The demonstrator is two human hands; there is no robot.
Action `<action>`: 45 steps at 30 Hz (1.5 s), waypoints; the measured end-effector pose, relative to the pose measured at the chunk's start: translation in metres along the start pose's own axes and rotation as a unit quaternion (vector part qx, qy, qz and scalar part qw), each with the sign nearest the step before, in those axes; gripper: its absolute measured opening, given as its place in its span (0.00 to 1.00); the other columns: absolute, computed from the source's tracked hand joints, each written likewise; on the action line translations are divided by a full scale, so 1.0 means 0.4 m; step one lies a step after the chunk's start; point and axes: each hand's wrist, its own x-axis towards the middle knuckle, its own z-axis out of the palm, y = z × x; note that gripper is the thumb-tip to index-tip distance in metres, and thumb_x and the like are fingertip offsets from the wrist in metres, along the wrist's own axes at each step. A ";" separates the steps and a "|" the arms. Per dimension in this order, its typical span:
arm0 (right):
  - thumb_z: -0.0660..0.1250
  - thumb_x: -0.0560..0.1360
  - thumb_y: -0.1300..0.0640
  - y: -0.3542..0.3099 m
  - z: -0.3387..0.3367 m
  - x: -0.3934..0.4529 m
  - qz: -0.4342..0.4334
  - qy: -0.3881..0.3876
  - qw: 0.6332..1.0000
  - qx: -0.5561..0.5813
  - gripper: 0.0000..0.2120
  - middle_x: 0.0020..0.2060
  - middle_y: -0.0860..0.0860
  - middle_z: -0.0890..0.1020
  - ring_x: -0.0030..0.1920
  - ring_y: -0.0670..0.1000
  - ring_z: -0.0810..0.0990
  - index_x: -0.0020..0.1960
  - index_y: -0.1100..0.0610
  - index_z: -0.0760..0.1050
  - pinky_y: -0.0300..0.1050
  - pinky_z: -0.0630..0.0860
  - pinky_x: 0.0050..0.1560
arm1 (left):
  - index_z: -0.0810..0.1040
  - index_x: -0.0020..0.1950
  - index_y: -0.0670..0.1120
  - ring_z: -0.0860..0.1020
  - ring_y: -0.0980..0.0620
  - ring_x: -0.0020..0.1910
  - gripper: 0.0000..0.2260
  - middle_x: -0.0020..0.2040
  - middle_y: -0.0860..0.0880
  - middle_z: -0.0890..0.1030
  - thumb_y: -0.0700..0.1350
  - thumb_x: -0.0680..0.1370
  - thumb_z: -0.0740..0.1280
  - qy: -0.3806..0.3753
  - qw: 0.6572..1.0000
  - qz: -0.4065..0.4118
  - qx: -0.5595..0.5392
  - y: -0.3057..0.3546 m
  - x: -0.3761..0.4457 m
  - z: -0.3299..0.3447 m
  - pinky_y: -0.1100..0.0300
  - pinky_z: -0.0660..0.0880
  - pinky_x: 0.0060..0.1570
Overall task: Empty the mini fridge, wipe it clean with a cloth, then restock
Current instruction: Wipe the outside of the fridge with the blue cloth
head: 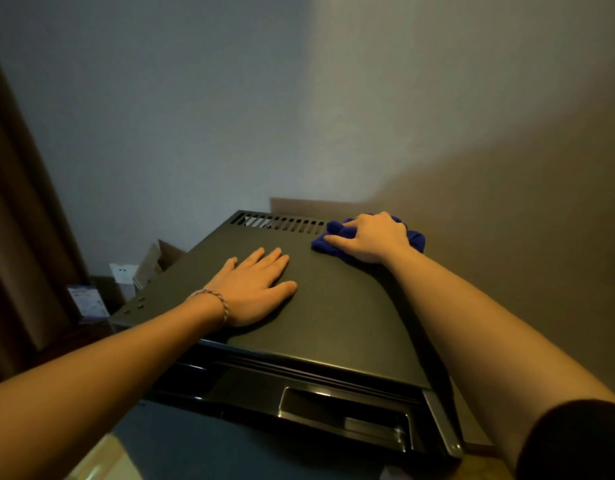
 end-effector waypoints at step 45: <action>0.52 0.70 0.20 0.039 -0.016 -0.056 0.083 -0.017 0.996 -0.003 0.33 0.64 0.44 0.77 0.64 0.57 0.70 0.64 0.36 0.77 0.53 0.69 0.52 | 0.40 0.80 0.59 0.37 0.48 0.79 0.32 0.81 0.55 0.39 0.69 0.79 0.44 -0.035 0.998 0.047 0.017 -0.011 -0.004 0.012 0.42 0.38 0.76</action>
